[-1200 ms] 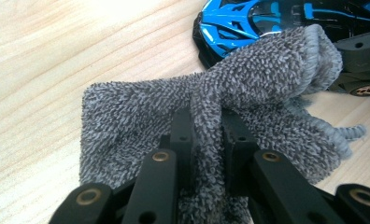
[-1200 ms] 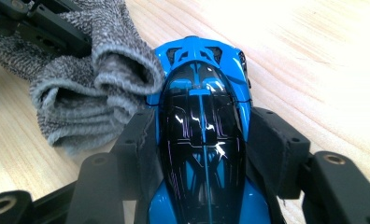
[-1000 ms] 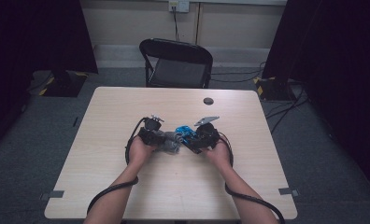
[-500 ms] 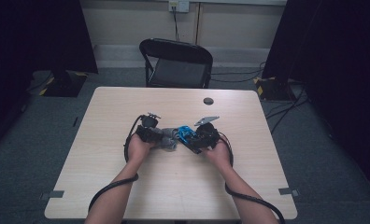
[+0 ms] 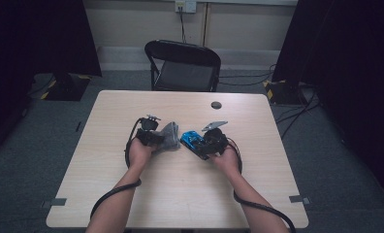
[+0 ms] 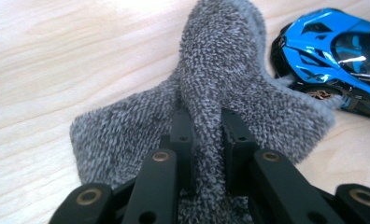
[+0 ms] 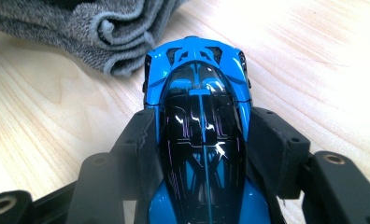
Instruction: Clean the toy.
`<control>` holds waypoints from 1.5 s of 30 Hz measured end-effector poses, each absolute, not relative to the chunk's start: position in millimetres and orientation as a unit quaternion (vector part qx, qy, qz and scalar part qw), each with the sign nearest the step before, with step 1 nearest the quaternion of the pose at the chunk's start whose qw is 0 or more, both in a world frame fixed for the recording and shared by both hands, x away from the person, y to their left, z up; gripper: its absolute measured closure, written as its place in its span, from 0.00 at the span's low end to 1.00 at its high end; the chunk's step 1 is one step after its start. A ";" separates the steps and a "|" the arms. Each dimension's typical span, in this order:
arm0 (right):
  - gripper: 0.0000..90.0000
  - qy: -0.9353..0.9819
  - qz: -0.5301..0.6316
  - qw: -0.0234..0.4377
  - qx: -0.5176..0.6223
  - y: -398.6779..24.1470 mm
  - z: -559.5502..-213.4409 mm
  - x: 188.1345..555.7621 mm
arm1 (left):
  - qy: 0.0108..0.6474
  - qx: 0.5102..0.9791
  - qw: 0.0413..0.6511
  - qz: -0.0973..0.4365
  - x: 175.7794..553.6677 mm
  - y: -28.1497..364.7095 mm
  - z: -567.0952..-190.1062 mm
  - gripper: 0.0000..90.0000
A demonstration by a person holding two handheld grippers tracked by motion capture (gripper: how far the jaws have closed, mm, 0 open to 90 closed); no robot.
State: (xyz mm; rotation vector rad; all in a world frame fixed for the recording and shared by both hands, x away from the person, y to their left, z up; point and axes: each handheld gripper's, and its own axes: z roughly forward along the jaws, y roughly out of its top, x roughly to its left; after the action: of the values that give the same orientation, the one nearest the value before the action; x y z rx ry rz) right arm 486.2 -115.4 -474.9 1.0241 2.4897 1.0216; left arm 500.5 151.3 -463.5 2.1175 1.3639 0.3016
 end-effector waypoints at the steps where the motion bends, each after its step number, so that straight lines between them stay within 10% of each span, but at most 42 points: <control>1: 0.48 0.857 0.352 0.131 0.353 -115.4 -475.0 486.2 | 0.513 0.796 0.300 0.112 499.8 152.4 -462.1 0.86; 45: 0.48 0.860 0.344 0.126 0.355 -114.2 -473.2 488.0 | 0.334 0.881 0.336 -0.001 403.8 81.3 -463.5 0.87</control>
State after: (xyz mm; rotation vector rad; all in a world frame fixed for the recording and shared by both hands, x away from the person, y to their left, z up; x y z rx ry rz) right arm 488.0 -114.2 -473.2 1.0343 2.5051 1.0021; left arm 403.8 81.3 -463.5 2.2963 0.8706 -0.0022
